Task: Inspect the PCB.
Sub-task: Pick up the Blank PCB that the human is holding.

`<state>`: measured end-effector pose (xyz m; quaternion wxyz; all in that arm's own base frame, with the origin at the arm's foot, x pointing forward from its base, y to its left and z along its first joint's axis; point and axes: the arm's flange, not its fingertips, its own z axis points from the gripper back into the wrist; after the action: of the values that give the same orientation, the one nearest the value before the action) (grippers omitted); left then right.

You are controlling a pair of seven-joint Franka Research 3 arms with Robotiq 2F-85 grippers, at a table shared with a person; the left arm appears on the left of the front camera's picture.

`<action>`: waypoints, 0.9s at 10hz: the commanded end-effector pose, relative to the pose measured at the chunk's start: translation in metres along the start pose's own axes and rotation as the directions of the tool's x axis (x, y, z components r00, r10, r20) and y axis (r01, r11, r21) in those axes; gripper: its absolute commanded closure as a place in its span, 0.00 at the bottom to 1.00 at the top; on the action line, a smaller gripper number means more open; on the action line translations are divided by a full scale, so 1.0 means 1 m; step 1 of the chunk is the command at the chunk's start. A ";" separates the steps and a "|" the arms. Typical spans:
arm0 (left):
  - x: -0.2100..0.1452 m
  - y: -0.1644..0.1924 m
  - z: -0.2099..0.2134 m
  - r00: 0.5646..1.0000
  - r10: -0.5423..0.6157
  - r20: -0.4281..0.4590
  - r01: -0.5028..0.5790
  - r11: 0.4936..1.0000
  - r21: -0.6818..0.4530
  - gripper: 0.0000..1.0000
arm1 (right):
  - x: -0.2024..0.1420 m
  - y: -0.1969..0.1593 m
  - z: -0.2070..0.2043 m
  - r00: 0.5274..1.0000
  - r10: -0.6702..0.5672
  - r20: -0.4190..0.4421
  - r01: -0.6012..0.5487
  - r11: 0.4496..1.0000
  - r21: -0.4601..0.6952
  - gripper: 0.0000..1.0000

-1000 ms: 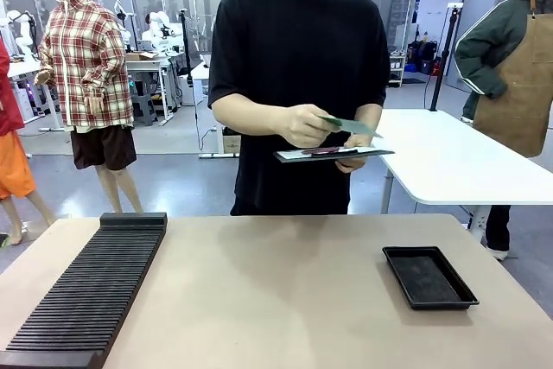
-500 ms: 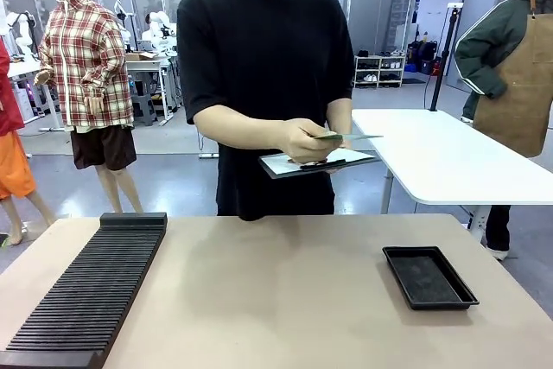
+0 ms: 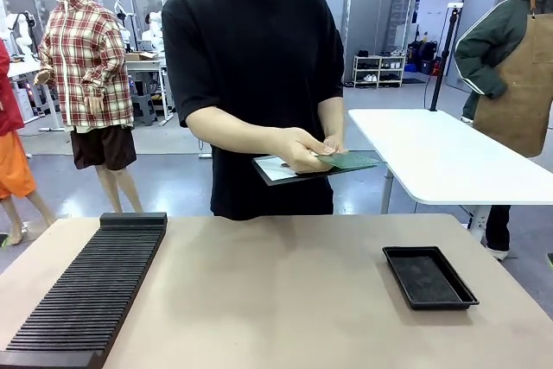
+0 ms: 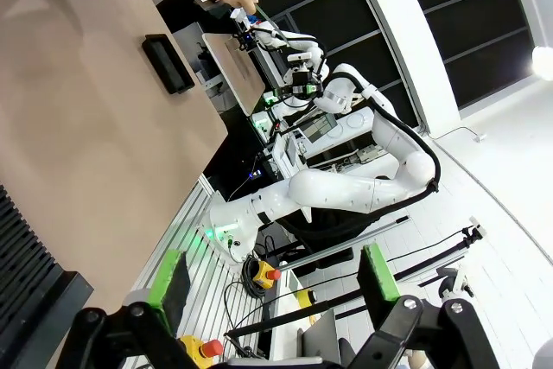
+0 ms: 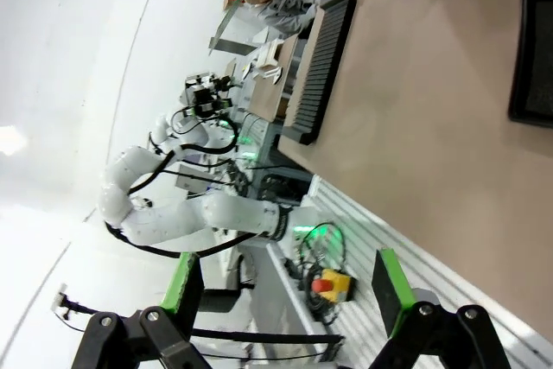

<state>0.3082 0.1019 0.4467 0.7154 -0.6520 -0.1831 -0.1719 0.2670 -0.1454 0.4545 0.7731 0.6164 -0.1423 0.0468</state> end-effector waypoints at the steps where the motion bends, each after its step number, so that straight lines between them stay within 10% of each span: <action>1: 0.005 -0.004 0.001 1.000 0.010 -0.007 -0.010 1.000 -0.014 0.00 | 0.025 0.025 -0.008 0.987 -0.157 -0.046 0.159 0.986 0.042 0.00; 9: 0.005 -0.004 0.001 1.000 0.010 -0.007 -0.010 1.000 -0.014 0.00 | 0.108 0.047 -0.131 0.830 -0.524 -0.191 0.546 0.834 0.083 0.00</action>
<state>0.3083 0.1021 0.4468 0.7152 -0.6523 -0.1829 -0.1719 0.3689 -0.0291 0.4941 0.7236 0.6770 0.0934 -0.0966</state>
